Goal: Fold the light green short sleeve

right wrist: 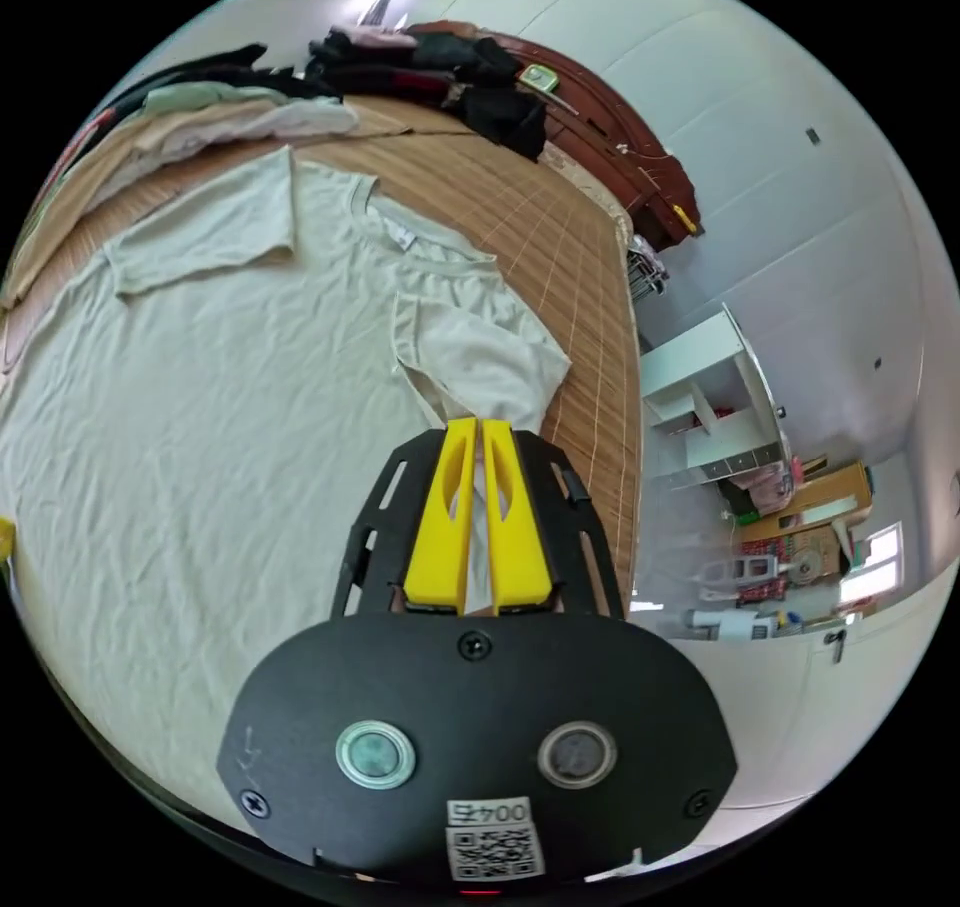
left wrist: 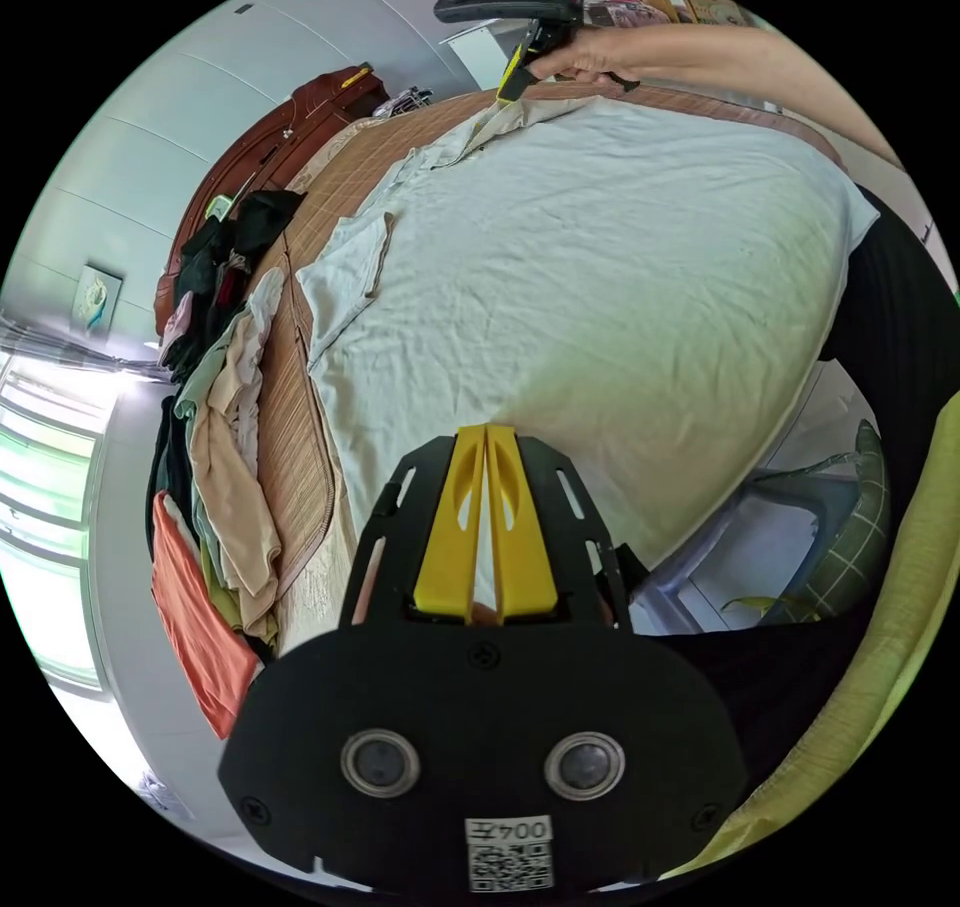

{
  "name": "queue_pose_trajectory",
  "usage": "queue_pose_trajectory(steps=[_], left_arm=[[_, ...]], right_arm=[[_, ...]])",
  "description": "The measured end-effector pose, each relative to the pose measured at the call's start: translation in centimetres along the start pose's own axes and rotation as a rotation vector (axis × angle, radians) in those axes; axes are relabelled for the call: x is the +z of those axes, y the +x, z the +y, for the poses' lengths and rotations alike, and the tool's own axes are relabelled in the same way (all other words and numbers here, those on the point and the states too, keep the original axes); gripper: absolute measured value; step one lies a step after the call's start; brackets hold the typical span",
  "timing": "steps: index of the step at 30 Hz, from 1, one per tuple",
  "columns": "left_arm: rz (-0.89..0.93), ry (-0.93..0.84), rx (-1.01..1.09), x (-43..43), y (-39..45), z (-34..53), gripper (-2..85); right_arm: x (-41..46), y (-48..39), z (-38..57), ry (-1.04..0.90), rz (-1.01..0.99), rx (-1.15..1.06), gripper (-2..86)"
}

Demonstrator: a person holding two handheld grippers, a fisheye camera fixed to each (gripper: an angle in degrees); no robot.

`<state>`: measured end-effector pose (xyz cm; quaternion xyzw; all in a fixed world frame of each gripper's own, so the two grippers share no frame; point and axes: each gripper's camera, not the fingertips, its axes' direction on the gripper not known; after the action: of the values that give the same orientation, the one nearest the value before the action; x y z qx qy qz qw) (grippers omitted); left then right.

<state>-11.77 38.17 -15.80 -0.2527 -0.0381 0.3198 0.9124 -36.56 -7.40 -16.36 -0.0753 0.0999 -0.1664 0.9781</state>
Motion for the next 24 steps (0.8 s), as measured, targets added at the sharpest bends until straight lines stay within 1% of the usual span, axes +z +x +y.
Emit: queue_pose_trajectory(steps=[2, 3, 5, 8, 10, 13, 14, 15, 17, 19, 20, 21, 22, 23, 24], left_arm=[[-0.005, -0.002, 0.006, 0.1, 0.0, -0.1, 0.2], [-0.007, -0.003, 0.009, 0.1, 0.1, -0.1, 0.2], [-0.012, -0.004, 0.022, 0.2, 0.1, -0.2, 0.2], [-0.012, -0.006, 0.018, 0.4, 0.0, -0.3, 0.2], [-0.016, -0.010, 0.022, 0.5, 0.0, -0.4, 0.2], [-0.027, -0.019, 0.034, 0.6, 0.1, -0.7, 0.2], [-0.032, -0.021, 0.038, 0.7, 0.2, -0.8, 0.1], [-0.034, -0.022, 0.039, 0.8, 0.2, -0.8, 0.1], [-0.038, -0.024, 0.040, 0.9, 0.1, -1.0, 0.1], [-0.040, -0.026, 0.044, 1.1, 0.1, -1.1, 0.2], [-0.040, -0.028, 0.046, 1.2, 0.0, -1.1, 0.2], [-0.040, -0.028, 0.046, 1.2, 0.0, -1.2, 0.2], [-0.040, -0.028, 0.046, 1.3, 0.0, -1.2, 0.2], [-0.041, -0.027, 0.045, 1.4, -0.1, -1.3, 0.2], [-0.042, -0.025, 0.043, 1.5, -0.2, -1.3, 0.2]], right_arm=[[0.6, 0.3, 1.8, -0.026, -0.097, 0.049, 2.6], [1.8, 0.1, 3.0, -0.085, -0.163, 0.043, 3.4], [3.3, 0.1, 4.7, -0.148, -0.201, 0.051, 7.0], [2.3, 2.8, 7.6, -0.077, -0.217, 0.122, 8.0], [1.9, 7.2, 10.1, 0.006, -0.317, 0.241, 7.8], [3.8, 13.4, 12.8, 0.053, -0.409, 0.373, 6.7], [4.4, 14.5, 13.2, 0.057, -0.412, 0.386, 6.5], [5.4, 16.0, 13.5, 0.055, -0.402, 0.380, 6.5], [6.8, 17.3, 13.2, 0.025, -0.378, 0.299, 7.8], [8.5, 17.7, 12.3, -0.024, -0.338, 0.148, 8.9], [9.0, 17.8, 12.1, -0.032, -0.326, 0.117, 8.5], [9.7, 18.2, 12.1, -0.039, -0.318, 0.061, 7.7], [10.5, 18.5, 12.5, -0.059, -0.352, -0.002, 4.0], [11.1, 18.7, 12.8, -0.081, -0.374, -0.032, 2.2], [12.4, 19.1, 13.6, -0.129, -0.382, -0.050, 2.4]])
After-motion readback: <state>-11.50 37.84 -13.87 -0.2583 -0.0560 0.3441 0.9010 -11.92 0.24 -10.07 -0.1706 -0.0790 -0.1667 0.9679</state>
